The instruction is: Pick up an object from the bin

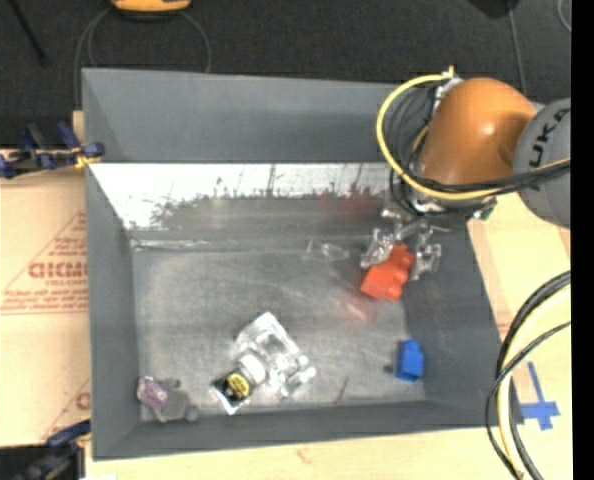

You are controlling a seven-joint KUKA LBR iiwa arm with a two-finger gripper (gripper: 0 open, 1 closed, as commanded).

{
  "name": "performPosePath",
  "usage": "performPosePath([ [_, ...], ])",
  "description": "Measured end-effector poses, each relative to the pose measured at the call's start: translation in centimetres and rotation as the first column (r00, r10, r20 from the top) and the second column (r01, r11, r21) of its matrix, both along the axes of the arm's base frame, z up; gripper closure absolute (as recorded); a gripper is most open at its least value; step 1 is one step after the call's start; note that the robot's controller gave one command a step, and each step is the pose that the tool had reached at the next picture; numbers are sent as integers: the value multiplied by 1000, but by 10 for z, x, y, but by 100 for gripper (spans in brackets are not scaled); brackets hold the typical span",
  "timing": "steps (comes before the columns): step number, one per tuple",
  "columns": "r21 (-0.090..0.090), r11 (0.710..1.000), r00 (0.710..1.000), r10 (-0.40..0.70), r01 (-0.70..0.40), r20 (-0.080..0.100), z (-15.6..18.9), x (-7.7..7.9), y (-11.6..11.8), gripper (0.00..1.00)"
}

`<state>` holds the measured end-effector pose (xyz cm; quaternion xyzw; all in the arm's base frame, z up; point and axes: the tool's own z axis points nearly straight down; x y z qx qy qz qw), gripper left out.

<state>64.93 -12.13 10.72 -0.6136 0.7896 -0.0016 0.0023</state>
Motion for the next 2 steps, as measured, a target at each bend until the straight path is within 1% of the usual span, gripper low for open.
performPosePath([
  [1, 1, 1000, 1000, -5, 5, 1, 9, 2, -1, 100],
  [2, 0, 1000, 1000, -10, 10, 1, 34, 3, -2, 100],
])
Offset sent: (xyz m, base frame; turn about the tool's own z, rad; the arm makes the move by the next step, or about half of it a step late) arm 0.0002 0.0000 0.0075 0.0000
